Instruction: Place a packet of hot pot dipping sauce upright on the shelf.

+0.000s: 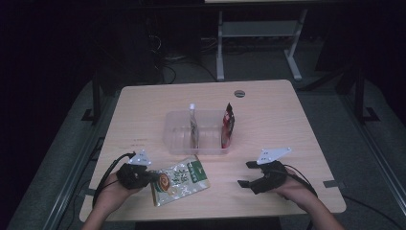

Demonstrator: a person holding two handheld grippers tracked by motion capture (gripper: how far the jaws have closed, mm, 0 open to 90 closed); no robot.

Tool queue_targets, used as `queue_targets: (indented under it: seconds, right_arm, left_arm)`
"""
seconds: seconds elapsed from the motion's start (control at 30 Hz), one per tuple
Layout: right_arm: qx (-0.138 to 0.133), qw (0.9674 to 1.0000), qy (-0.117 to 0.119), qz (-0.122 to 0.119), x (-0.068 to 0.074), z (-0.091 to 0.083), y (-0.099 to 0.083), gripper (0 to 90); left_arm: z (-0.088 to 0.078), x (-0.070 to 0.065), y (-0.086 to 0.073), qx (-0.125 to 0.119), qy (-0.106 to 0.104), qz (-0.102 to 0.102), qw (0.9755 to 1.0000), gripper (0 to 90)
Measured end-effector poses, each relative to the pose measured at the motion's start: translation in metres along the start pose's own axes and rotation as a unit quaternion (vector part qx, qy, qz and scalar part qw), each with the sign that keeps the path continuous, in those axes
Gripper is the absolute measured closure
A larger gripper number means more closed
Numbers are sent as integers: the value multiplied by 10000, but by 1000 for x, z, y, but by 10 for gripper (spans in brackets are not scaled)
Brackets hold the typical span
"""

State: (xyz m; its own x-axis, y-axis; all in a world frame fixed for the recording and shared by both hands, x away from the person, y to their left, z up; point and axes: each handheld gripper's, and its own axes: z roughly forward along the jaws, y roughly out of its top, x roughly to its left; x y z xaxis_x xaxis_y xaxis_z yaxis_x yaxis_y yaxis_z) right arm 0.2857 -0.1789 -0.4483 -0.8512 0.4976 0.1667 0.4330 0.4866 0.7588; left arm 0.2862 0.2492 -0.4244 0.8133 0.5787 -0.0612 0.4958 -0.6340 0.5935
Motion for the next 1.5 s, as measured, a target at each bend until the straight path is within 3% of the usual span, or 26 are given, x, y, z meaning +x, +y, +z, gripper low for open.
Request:
queue_targets:
  seconds: [0.13, 0.2, 0.3, 0.43, 0.53, 0.6, 0.93, 1.2, 1.4, 1.5]
  right_arm:
    - [4, 10000, 10, -4, 1, 0, 0, 211]
    - [7, 10000, 14, -10, 1, 0, 0, 211]
    - [-8, 10000, 6, -6, 0, 0, 0, 211]
    - [-23, 10000, 7, -8, 0, -1, -1, 211]
    - [-15, 10000, 8, -5, 1, -1, -1, 211]
    - [3, 10000, 7, -8, 1, 0, 0, 211]
    - [15, 10000, 19, 2, 2, 0, -1, 212]
    - [35, 10000, 44, -31, 3, 1, 0, 212]
    - [88, 9998, 126, 126, 2, 1, 1, 213]
    - [181, 9990, 322, 256, 1, -1, 5, 145]
  left_arm:
    - [7, 3, 12, -15, 60, 175, 9998, 748]
    - [13, 6, 16, 33, 90, 244, 9997, 641]
    - [23, 11, 18, 128, 36, 235, 9996, 547]
    - [32, 14, 13, 132, -131, 163, 9997, 446]
    - [38, 15, 7, 107, -470, 13, 9988, 363]
    - [41, 12, 5, 75, -569, 93, 9983, 322]
    - [40, 7, 7, 117, -387, 188, 9990, 487]
    - [37, 5, 8, 150, -346, 269, 9989, 766]
    - [34, 7, 5, 7, -494, 138, 9987, 887]
    - [32, 8, 4, -84, -601, 45, 9981, 891]
